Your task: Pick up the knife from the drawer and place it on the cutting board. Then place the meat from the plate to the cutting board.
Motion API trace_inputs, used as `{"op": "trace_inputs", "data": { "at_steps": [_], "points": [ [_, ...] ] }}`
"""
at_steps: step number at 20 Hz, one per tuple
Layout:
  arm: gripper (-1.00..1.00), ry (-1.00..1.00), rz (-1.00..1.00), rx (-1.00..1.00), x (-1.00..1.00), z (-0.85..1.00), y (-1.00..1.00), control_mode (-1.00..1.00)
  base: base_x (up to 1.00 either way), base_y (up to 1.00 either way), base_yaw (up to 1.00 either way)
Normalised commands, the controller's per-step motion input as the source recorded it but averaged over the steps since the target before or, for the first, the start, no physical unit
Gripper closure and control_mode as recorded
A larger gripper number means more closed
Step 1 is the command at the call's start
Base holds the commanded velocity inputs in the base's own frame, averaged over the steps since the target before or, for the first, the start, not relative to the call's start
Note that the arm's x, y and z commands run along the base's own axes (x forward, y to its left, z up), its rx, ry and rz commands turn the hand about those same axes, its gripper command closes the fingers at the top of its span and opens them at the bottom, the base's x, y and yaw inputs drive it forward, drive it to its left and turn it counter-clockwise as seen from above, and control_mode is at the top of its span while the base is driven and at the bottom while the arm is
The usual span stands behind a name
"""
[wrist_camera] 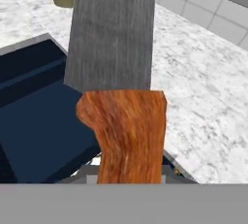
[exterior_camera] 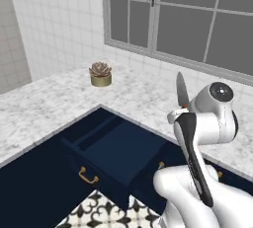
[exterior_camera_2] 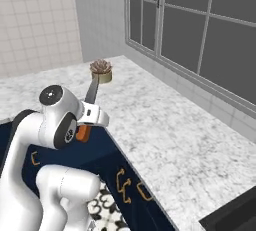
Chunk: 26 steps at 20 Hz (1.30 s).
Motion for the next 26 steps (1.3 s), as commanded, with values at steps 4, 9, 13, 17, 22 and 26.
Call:
{"op": "trace_inputs", "data": {
  "at_steps": [4, 9, 13, 17, 22, 26],
  "points": [
    [1.00, 0.00, 0.00, 0.00, 0.00, 0.00, 0.00, 1.00, -1.00, 0.39, 0.17],
    [1.00, 0.00, 0.00, 0.00, 0.00, 0.00, 0.00, 1.00, -0.42, 0.66, 0.62],
    [1.00, 0.00, 0.00, 0.00, 0.00, 0.00, 0.00, 1.00, -0.05, 0.87, 0.71],
    [1.00, 0.00, 0.00, 0.00, 0.00, 0.00, 0.00, 1.00, 0.00, 1.00, 0.30],
    [1.00, 0.00, 0.00, 0.00, 0.00, 0.00, 0.00, 1.00, 0.30, 1.00, 0.25],
    [1.00, 0.00, 0.00, 0.00, 0.00, 0.00, 0.00, 1.00, 0.87, 0.99, 0.29]
  ]
}}
